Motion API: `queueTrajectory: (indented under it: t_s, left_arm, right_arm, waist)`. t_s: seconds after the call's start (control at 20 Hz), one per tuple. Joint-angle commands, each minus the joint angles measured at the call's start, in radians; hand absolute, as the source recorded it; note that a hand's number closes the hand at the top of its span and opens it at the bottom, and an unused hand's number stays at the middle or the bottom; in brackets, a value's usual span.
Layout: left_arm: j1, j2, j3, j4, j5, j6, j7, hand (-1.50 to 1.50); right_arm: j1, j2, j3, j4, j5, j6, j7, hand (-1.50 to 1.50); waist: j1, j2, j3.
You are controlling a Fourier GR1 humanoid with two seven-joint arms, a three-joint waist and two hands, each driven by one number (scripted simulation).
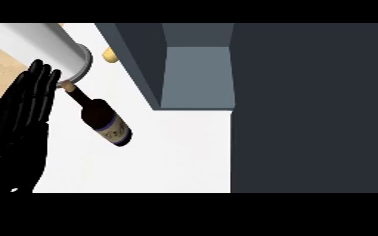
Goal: Pick up the wine, place it into the cabinet and close the cabinet
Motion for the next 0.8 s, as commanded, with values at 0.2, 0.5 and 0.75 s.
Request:
queueTrajectory:
  t_s: [0.2,0.5,0.75]
  left_arm:
    - [0.026,-0.081,0.093,-0.002,-0.29,0.325,0.179,-1.5]
    - [-0.053,-0.102,-0.03,0.05,-0.316,0.66,0.354,-1.5]
    - [-0.232,-0.103,-0.118,-0.015,-0.608,0.721,0.705,-1.5]
  right_arm:
    - [0.072,-0.007,0.018,-0.089,-0.013,0.028,0.007,-1.5]
    - [0.121,-0.06,0.132,-0.26,-0.14,0.149,0.186,-1.5]
    - [0.06,-0.078,0.097,-0.321,-0.165,0.118,0.31,-1.5]
  waist:
    - [-0.012,-0.012,-0.013]
    - [-0.032,-0.009,-0.015]
    - [-0.013,-0.008,-0.014]
